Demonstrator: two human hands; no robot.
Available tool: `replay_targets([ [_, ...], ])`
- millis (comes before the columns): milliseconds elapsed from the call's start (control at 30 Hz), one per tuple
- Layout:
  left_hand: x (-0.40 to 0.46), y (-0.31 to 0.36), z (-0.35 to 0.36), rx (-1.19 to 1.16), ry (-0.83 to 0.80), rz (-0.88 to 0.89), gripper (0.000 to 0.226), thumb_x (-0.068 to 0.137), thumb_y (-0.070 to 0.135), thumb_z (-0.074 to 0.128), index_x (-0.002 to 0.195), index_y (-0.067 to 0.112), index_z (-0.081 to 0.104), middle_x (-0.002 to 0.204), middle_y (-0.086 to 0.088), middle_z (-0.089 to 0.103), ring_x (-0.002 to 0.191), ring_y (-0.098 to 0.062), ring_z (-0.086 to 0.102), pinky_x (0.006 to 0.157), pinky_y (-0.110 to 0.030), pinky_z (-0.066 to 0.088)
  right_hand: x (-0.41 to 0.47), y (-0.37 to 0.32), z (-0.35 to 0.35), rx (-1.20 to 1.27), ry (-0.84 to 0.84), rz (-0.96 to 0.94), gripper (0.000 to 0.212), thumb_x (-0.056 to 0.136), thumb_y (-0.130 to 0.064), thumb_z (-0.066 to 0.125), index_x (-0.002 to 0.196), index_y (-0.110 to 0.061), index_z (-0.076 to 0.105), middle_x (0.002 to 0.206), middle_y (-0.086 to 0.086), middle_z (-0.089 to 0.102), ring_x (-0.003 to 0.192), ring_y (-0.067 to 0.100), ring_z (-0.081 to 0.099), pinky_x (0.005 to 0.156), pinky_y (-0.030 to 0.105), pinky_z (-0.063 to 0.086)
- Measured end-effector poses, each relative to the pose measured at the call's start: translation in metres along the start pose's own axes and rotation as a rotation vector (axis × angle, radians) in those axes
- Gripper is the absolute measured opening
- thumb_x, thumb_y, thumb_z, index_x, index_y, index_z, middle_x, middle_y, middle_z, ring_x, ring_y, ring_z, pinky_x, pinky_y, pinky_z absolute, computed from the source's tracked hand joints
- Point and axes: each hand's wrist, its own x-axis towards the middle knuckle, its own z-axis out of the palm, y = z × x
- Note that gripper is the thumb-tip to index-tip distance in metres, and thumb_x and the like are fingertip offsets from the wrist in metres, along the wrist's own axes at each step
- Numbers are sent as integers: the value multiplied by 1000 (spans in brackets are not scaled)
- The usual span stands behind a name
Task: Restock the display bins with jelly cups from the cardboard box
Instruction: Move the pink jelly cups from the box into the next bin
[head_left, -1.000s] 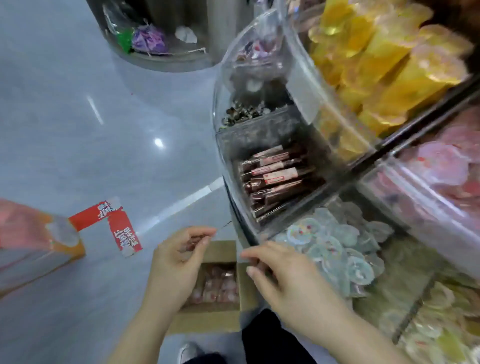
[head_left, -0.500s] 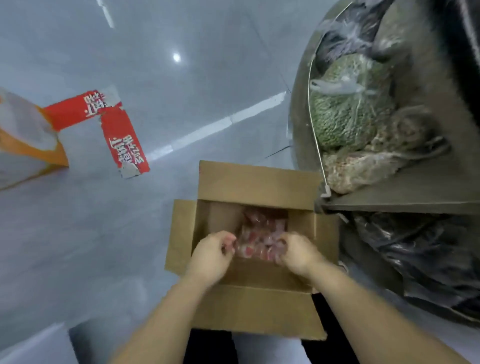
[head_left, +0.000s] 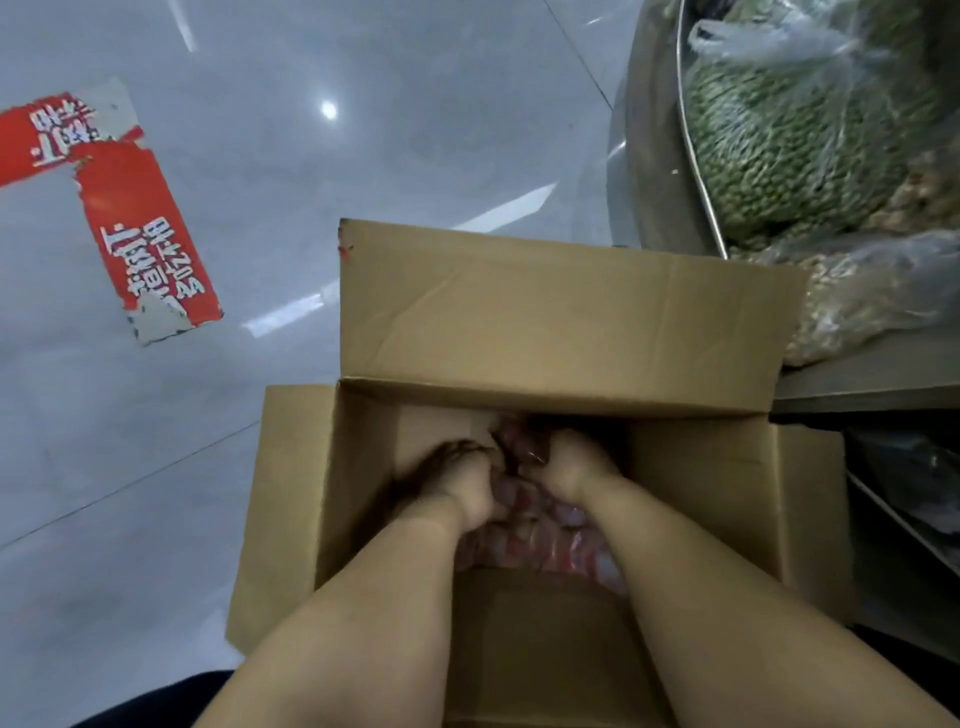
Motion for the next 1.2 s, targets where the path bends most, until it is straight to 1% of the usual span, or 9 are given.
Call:
replay_targets([
  [100,-5,-1,5,-140,35,-13,41,65,33,72,100,16,62,114,-9,53,100,-26,56,82,-25,44,-8,6,4,118,52,-3,35,75,-33,70,104,-15,63,106,13,67,94,27,64,70,27,47],
  [267,-38,17,-17,-262,178,-70,58,69,21,73,120,11,45,126,-14,40,108,-30,53,89,-28,43,-52,4,-6,199,284,-28,58,66,-19,74,119,-14,51,123,12,50,109,31,54,85,29,45],
  [467,-168,85,-69,-572,458,48,47,63,15,72,103,20,48,103,-2,60,100,-26,56,85,-42,48,-188,-26,-57,575,406,-79,44,66,-7,72,105,-13,54,107,5,48,101,22,53,85,22,39],
  [567,-257,129,-106,-698,554,156,48,61,25,72,101,40,51,100,16,60,100,-18,57,85,-37,49,-286,-44,-108,703,413,-221,56,65,1,74,114,-23,59,104,1,50,99,11,53,88,8,38],
  [667,-348,185,-157,-808,563,241,61,56,37,71,108,53,44,110,21,57,106,-4,56,92,-21,45,-396,-56,-172,694,457,-343,66,68,3,71,123,-30,54,106,-5,52,105,7,52,91,5,37],
  [800,-449,261,-222,-808,539,427,68,57,36,70,111,59,38,107,29,56,99,5,59,79,-5,43,-523,-61,-249,664,573,-419,69,65,-9,76,116,-45,47,112,-13,57,108,4,54,93,17,42],
  [933,-521,344,-270,-791,440,678,68,64,27,60,114,63,33,108,29,55,97,0,60,78,-17,51,-621,-57,-321,749,681,-538,60,69,-5,77,115,-37,56,111,-16,60,107,7,58,91,24,47],
  [1100,-563,439,-299,-725,417,876,76,67,7,65,118,55,36,103,22,58,94,-1,61,75,-9,47,-699,-27,-391,728,824,-645,51,69,-16,68,116,-31,57,108,-19,56,108,4,55,90,11,39],
  [1200,-573,491,-311,-630,417,958,63,64,27,76,115,48,47,112,23,58,104,3,58,84,-11,45,-730,4,-429,633,954,-635,54,66,-24,64,119,-32,54,111,-17,54,110,2,52,92,9,37],
])
